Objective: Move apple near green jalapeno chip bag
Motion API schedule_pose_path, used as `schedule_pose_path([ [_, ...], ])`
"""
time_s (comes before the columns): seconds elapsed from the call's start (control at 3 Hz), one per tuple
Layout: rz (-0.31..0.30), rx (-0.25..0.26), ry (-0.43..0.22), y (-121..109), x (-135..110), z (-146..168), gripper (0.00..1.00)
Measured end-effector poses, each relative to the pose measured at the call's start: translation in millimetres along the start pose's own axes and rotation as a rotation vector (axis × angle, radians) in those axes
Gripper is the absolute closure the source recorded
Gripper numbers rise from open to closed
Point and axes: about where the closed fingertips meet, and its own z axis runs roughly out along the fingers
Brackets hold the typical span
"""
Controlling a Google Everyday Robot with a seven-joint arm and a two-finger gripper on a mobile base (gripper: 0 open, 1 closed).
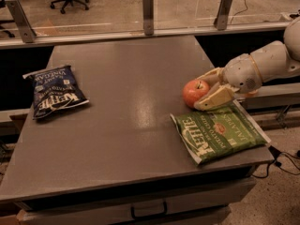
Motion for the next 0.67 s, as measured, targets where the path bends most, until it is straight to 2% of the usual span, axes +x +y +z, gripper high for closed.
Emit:
schedule_pose_path([
  [0.67,-0.004,-0.019,-0.002,5.8,8.6,4.0,0.16],
])
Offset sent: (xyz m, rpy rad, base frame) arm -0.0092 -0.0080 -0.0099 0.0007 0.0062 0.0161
